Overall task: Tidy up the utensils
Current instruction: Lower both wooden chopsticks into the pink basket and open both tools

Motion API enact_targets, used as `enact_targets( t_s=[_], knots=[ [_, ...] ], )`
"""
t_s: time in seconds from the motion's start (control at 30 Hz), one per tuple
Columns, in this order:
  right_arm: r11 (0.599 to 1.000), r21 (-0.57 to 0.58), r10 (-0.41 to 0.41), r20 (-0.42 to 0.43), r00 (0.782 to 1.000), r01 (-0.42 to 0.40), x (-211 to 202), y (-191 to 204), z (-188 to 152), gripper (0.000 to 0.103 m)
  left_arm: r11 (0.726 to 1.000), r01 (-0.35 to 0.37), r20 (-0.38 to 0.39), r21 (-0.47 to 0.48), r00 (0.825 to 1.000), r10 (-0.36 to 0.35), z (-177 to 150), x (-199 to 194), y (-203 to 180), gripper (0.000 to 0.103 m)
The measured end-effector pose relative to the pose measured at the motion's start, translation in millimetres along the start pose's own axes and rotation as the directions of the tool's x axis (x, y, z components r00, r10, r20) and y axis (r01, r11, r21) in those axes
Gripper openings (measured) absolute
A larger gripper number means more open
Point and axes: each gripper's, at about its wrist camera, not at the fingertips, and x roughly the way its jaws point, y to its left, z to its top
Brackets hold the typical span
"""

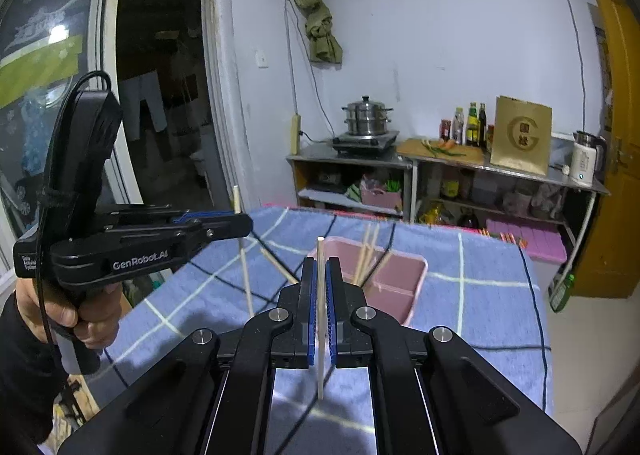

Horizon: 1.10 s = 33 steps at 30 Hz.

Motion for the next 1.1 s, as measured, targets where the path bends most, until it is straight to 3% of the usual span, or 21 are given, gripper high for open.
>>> enact_targets(
  t_s=[0.2,0.5,1.1],
  knots=[
    [1.000,0.010,-0.003,0.045,0.999,0.002,13,-2,24,0.004,1.000,-0.006,0.066,0.004,0.998,0.006,35,3,5,0.006],
    [0.999,0.038,-0.010,0.085,0.996,0.007,37,-15,44,0.004,1.000,-0.013,0.090,-0.005,0.996,0.013,62,36,17,0.006],
    [0.998,0.058,-0.009,0.023,1.000,0.007,94,-31,21,0.004,1.000,-0.026,0.046,0.011,0.999,0.025,38,104,32,0.006]
  ],
)
